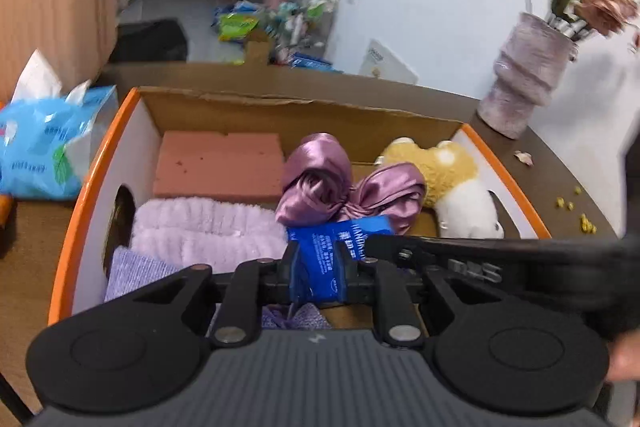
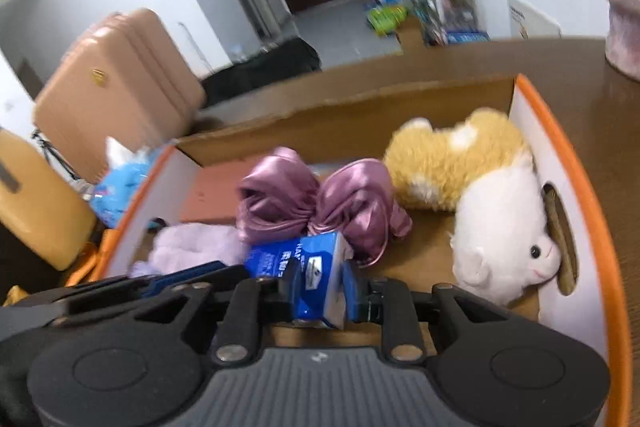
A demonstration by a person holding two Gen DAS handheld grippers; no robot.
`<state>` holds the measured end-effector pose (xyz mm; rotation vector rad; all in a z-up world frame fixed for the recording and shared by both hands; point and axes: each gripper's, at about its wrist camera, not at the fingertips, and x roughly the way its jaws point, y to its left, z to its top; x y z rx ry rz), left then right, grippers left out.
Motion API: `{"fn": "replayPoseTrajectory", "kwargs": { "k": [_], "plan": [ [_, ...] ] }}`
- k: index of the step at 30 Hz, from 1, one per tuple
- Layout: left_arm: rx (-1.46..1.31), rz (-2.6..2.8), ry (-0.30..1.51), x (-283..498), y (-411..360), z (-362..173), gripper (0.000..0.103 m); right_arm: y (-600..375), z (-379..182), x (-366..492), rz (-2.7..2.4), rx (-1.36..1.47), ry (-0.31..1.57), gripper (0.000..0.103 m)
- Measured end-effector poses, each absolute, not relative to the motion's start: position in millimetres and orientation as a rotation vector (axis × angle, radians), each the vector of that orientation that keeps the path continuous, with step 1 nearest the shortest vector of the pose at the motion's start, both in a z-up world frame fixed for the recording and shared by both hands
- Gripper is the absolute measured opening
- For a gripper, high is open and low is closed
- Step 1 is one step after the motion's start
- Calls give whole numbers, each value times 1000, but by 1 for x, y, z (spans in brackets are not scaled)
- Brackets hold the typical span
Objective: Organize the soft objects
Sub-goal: 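Carry the blue carton with both grippers and lower it into the box, then open both grippers to release the carton and lift away, then move both grippers back toward the light blue fluffy pom-pom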
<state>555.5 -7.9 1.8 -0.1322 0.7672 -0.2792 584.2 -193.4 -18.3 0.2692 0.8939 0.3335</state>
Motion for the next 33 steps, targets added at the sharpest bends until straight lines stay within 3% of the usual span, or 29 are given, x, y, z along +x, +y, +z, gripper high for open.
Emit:
{"fn": "replayPoseTrajectory", "kwargs": {
  "k": [6,11,15,19,25,33],
  "plan": [
    [-61,-281,674,532,-3,21,19,-186,-15,582,320,227,874,24],
    [-33,-228,600,505,17,58,23,-204,32,550,315,196,772,24],
    [10,-176,478,458,38,89,46,-229,79,507,296,136,624,46],
    [42,-123,394,404,52,107,50,-248,115,450,263,45,488,53],
    [36,-115,295,338,56,132,66,-254,144,380,258,-44,360,60],
    [61,-129,221,252,39,114,77,-251,129,292,298,-41,253,76]
  ]
}}
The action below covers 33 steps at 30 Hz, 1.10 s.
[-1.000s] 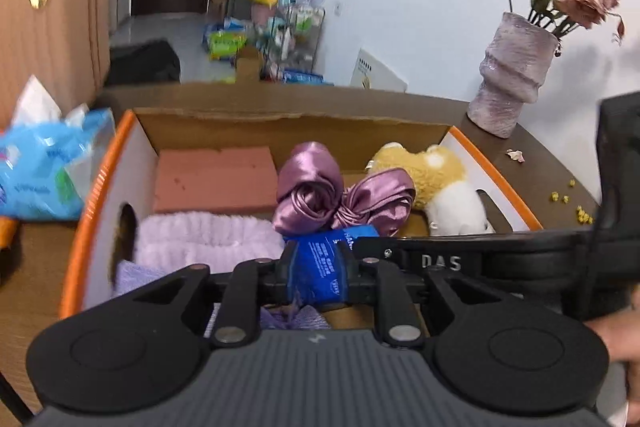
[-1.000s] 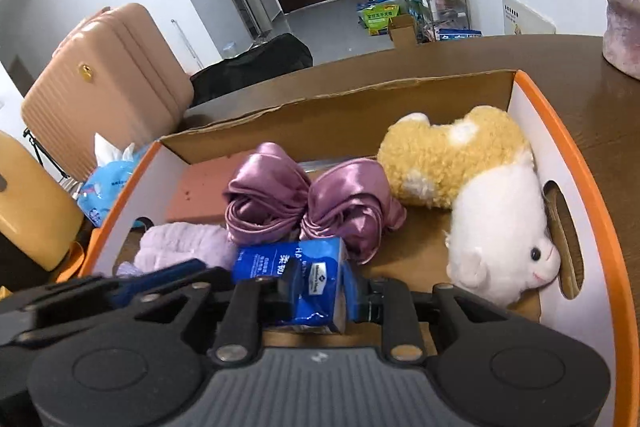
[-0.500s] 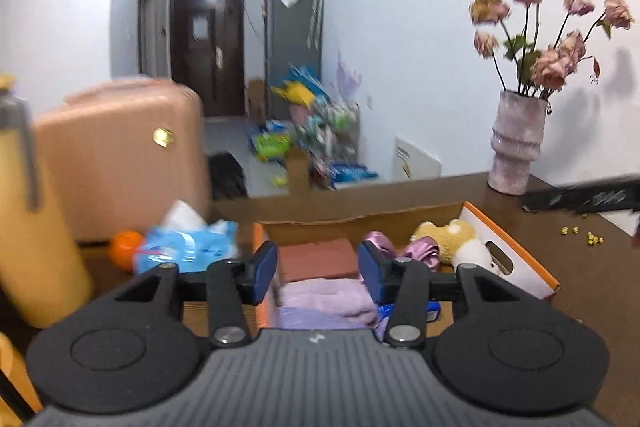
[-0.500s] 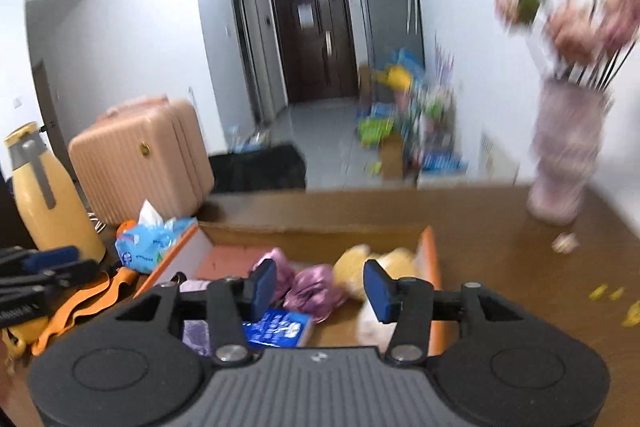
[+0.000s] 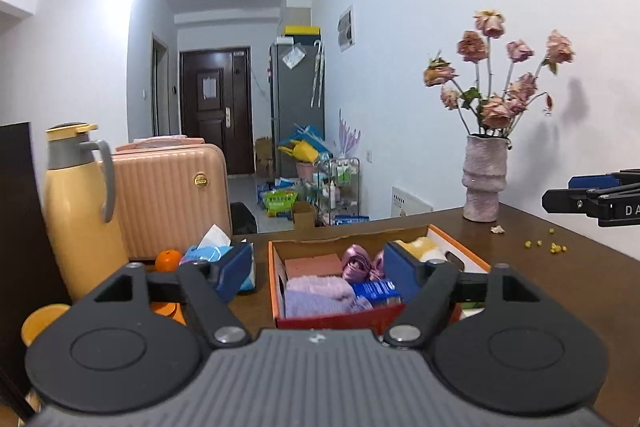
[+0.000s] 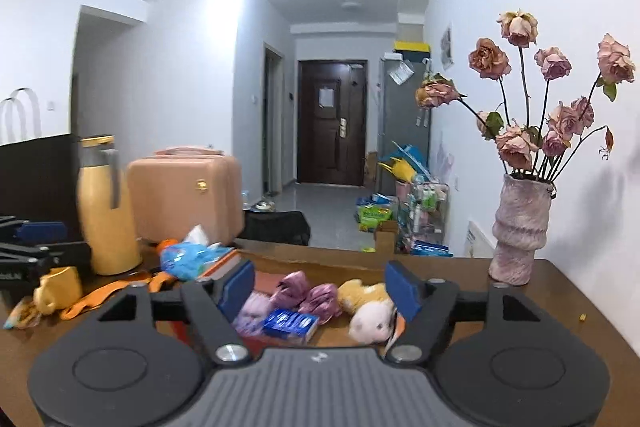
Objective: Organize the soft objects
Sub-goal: 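Move both grippers back toward the light blue fluffy pom-pom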
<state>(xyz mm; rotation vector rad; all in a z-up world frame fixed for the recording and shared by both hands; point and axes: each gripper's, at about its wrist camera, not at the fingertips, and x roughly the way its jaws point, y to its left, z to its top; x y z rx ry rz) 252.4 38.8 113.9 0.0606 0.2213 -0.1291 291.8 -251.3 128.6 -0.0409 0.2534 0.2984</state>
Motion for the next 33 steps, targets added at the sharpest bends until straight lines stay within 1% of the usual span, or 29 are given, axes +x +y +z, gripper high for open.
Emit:
{"fn": "replayPoseTrajectory", "kwargs": {
  "k": [1,4,6,8,9,11,13,14,17,22,29,33],
  "plan": [
    [63,-127,215,242,37,108,77,-251,123,280,306,-39,243,78],
    [42,-136,225,207,35,89,78,-249,103,246,322,-49,233,78],
    [13,-147,238,187,35,76,84,-251,89,223,333,-31,235,80],
    [7,-140,246,171,32,65,86,-253,71,203,349,6,243,85],
    [13,-135,249,162,31,58,87,-253,62,193,358,15,244,89],
    [20,-134,256,147,29,47,89,-255,46,176,364,32,240,92],
    [8,-136,278,138,29,37,90,-256,30,160,361,49,244,99],
    [-8,-141,289,137,30,33,90,-257,22,153,363,67,251,100],
    [-20,-158,317,138,28,23,90,-258,5,146,378,103,284,101],
    [16,-123,311,153,21,13,91,-245,-7,148,329,34,306,102],
    [25,-149,348,193,21,-1,91,-233,-9,173,322,-20,256,103],
    [58,-155,370,234,20,-5,91,-224,-10,222,336,23,387,103]
  ]
}}
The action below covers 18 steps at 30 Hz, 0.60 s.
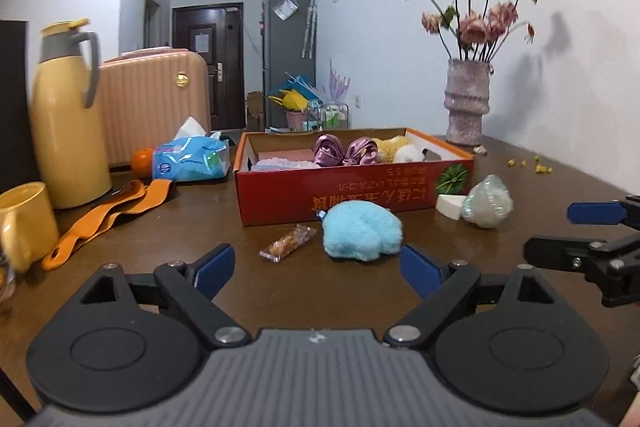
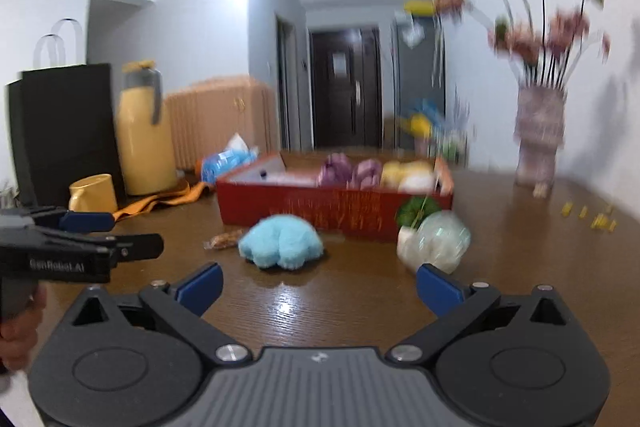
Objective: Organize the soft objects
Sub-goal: 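Move both grippers back toward the light blue fluffy pom-pom, then grasp the light blue fluffy pom-pom with both grippers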
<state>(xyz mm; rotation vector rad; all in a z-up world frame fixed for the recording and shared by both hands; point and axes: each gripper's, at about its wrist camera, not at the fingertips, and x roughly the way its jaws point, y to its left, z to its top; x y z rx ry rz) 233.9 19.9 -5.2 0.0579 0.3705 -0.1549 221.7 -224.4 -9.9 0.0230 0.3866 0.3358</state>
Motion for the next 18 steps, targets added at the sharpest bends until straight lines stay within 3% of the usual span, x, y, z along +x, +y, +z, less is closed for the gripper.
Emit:
{"fn": "replayPoseTrajectory", "kwargs": {
  "k": [3,5,7,8,9,10,16,18],
  "plan": [
    [67,-165,411,273,19,-8,91,-217,-12,263,348,80,465,101],
    [43,-181,444,296,20,-9,87,-211,-15,288,351,112,507,93],
    [13,-208,487,318,20,-9,66,-205,-20,314,363,153,563,68],
    [-6,-236,510,327,20,-10,52,-203,-23,326,376,177,592,63],
    [-35,-270,537,338,21,-12,45,-202,-27,337,389,207,619,55],
    [-55,-287,556,346,21,-14,43,-201,-31,349,395,246,648,51],
    [-167,-316,662,387,25,-30,34,-192,-50,387,421,357,699,47],
    [-268,-361,704,395,34,-34,25,-191,-55,395,429,380,720,41]
  ]
}}
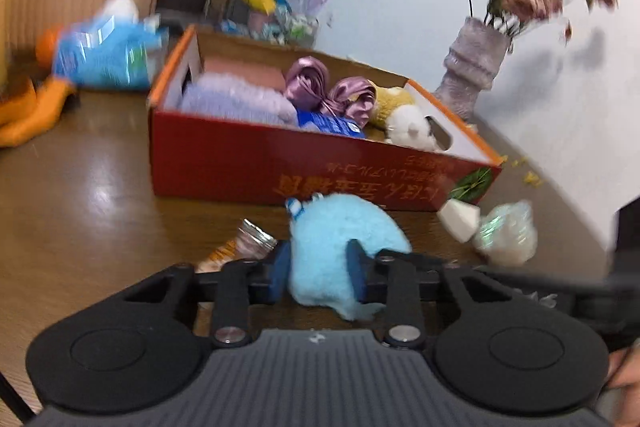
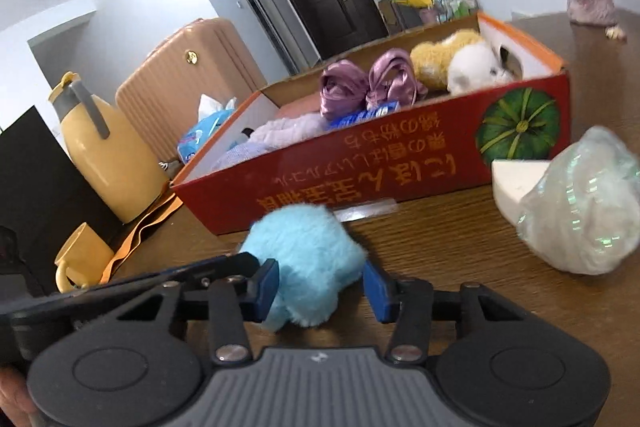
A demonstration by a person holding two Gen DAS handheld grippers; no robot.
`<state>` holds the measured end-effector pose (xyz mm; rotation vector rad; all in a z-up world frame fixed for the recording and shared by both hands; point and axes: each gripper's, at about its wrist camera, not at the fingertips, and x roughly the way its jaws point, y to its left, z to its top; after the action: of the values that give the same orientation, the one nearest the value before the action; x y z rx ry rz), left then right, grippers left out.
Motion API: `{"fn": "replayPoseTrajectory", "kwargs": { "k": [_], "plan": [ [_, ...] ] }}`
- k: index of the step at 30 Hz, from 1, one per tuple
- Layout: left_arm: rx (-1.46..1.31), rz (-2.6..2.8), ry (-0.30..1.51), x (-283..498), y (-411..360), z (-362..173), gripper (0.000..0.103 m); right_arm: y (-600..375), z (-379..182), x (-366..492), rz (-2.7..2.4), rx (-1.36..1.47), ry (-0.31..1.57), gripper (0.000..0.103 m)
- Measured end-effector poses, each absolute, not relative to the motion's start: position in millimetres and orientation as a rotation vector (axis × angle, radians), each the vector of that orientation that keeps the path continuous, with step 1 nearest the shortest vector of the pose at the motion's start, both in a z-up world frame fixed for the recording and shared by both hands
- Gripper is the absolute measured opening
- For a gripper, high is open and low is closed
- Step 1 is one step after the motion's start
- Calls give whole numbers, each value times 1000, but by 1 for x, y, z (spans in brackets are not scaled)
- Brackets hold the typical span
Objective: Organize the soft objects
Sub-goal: 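Grasp the light blue fluffy pom-pom with both grippers, then carry the pom-pom with both grippers and lower it into the box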
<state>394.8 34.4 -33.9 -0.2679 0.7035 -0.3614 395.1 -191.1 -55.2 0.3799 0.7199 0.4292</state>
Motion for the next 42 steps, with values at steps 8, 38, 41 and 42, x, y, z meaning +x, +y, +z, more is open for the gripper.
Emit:
{"fn": "replayPoseTrajectory", "kwargs": {
  "k": [8,38,41,42],
  "plan": [
    [-335,-394,719,379,36,-30,14,-198,-53,386,425,426,714,22],
    [-387,-445,750,274,-2,-44,55,-264,-41,256,401,367,639,50],
    [-419,-474,766,281,1,-49,35,-259,-52,266,413,402,684,48],
    [-434,-485,768,282,2,-50,35,-257,-54,267,424,414,681,44]
  ]
}}
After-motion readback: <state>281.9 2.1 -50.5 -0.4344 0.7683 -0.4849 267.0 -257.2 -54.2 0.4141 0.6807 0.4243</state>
